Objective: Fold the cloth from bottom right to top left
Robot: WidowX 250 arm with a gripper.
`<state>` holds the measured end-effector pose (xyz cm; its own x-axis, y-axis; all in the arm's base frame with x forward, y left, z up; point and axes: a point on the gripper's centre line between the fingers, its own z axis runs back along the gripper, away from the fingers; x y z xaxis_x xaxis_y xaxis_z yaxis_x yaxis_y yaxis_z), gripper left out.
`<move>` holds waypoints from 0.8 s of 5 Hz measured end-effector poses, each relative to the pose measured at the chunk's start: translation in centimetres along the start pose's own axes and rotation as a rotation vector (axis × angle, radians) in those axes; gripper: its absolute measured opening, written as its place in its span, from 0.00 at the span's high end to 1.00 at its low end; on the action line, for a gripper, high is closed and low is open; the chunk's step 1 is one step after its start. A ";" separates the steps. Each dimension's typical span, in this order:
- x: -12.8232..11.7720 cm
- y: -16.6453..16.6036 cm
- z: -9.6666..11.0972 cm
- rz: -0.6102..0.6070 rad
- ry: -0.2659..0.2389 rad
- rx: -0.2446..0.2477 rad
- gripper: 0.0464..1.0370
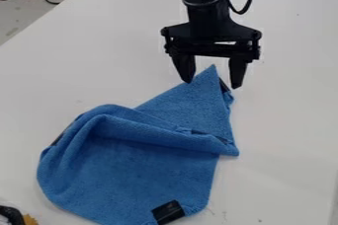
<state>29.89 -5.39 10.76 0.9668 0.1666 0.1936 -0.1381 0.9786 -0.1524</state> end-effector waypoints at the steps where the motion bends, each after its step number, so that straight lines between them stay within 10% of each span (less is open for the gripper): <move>1: -0.6 0.3 -0.9 0.014 0.028 0.009 0.03; 4: -7.0 -0.5 -3.4 0.082 0.031 0.071 0.03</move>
<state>23.96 -7.46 6.18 0.9576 0.2439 0.1534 -0.2310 0.9681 -0.0971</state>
